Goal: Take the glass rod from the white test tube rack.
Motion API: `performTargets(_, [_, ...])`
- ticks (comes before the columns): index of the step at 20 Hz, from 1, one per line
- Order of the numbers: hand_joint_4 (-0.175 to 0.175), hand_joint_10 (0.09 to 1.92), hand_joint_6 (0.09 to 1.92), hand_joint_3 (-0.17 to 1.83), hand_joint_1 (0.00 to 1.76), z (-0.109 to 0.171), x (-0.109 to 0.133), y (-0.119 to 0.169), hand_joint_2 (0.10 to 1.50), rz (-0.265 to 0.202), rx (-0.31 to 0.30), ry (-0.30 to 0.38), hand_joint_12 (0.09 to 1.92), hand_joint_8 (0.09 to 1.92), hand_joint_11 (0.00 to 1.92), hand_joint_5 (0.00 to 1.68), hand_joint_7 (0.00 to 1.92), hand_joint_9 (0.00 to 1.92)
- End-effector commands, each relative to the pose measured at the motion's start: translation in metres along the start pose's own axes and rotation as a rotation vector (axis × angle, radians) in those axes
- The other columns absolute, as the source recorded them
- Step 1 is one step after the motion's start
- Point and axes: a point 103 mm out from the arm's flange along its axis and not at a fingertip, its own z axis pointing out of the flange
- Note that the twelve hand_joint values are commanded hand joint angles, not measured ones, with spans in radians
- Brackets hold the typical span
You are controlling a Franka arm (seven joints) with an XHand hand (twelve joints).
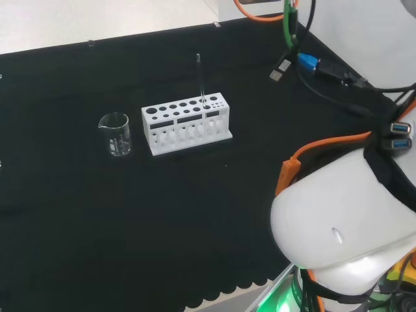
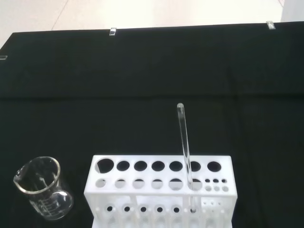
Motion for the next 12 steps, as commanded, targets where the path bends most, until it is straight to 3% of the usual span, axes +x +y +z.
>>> performTargets(1, [-0.072,0.91,0.13,0.38,0.56,0.007,0.003,0.026,0.85,-0.025,0.002,0.008,1.38,0.9,0.52,0.38,0.38,0.57])
performTargets(4, [-0.071,0.91,0.17,0.38,0.58,0.013,0.003,0.036,0.85,-0.031,0.014,0.002,1.38,0.89,0.53,0.41,0.39,0.58])
performTargets(9, [-0.072,0.9,0.45,0.38,0.62,0.023,0.006,0.049,0.85,-0.044,0.044,-0.021,1.38,0.89,0.54,0.31,0.41,0.6])
performTargets(12, [-0.074,0.9,0.49,0.38,0.64,0.034,0.003,0.06,0.84,-0.05,0.065,-0.016,1.38,0.89,0.54,0.29,0.41,0.61])
